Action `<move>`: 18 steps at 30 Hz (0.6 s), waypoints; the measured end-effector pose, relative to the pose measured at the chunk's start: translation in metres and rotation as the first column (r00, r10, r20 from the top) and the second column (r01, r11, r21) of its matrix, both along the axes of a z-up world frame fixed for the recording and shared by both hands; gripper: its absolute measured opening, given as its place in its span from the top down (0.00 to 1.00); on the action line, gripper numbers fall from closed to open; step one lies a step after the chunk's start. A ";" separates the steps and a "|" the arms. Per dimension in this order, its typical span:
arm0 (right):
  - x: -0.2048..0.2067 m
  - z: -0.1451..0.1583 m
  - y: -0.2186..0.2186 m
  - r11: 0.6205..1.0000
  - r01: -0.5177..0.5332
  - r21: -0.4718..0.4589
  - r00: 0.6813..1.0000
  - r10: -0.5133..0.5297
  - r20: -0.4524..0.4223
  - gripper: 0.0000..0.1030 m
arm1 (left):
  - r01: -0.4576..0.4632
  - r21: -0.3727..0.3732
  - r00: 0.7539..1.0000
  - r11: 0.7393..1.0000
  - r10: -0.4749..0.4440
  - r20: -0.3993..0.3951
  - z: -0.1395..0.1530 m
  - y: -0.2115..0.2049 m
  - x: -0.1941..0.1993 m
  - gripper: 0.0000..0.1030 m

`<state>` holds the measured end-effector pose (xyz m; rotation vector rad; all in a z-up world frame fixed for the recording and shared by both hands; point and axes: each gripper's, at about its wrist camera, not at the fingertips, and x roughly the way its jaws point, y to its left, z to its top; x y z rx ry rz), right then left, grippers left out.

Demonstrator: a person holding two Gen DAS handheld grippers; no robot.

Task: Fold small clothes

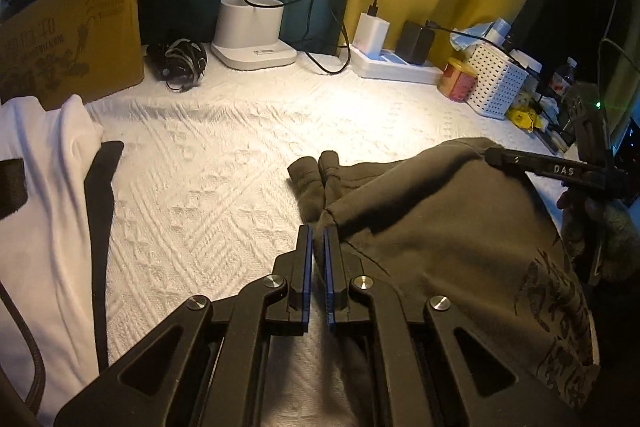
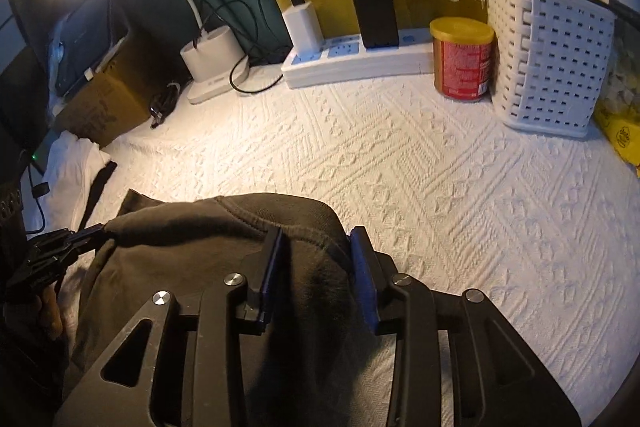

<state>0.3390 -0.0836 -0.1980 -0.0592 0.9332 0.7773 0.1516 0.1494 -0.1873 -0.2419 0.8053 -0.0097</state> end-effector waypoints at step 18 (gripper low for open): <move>-0.014 0.020 -0.022 0.999 0.053 -0.007 0.997 -0.052 0.054 0.65 | 0.070 0.032 0.997 0.997 -0.069 -0.038 0.004 -0.025 0.039 0.94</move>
